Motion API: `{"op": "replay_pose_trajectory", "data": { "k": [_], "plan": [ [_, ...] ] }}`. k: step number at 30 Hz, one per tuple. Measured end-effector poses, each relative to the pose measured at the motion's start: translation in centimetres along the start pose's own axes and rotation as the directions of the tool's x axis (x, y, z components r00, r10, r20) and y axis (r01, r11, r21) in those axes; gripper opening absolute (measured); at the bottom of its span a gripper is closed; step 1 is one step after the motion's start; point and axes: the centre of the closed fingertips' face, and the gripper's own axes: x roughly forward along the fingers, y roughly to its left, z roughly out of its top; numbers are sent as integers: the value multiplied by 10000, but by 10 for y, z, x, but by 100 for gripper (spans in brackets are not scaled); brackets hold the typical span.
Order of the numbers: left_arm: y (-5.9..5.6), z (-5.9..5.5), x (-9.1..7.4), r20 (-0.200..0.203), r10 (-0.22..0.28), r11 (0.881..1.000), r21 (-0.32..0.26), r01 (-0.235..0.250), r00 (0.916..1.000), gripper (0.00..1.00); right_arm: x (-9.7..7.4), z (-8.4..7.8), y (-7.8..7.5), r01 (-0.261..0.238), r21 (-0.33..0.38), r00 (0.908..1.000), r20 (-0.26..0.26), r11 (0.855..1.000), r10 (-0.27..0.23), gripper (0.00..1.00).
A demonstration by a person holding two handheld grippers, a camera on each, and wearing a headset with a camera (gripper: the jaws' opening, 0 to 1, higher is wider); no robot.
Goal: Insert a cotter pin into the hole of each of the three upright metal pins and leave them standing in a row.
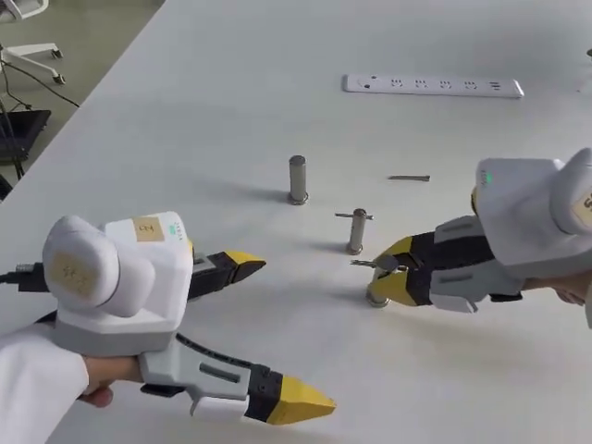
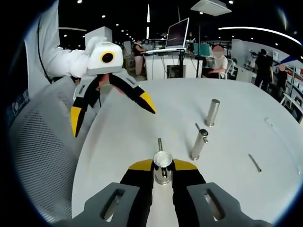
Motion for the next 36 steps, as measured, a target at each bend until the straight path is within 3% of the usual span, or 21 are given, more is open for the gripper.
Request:
{"op": "replay_pose_trajectory", "data": {
  "k": [4, 11, 17, 21, 27, 36],
  "plan": [
    [1, -2, -2, -52, 49, 10000, -52, -49, 10000, 99, 0, 0, 0, -100, 106, 9999, 98, 9999, 99, 9],
    [7, -2, -4, -108, 383, 9993, -18, -383, 9992, 99, -6, -1, -6, -276, -495, 9996, -68, 9984, 273, 8],
    [8, 3, -10, 11, 523, 9984, -203, -522, 9986, 99, -22, 1, -27, -118, -490, 9998, 135, 9987, 125, 8],
    [7, 1, -15, -43, 643, 9977, -192, -644, 9979, 99, -29, -10, -43, -41, -577, 9995, -325, 9983, 22, 8],
    [9, -5, -19, -177, 901, 9950, -423, -908, 9958, 100, -33, -16, -60, 136, -327, 9995, -279, 9994, -145, 8],
    [9, -10, -21, -295, 1050, 9924, -610, -1066, 9940, 99, -30, -15, -62, 45, -175, 9999, -114, 9998, -47, 8]
  ]
}}
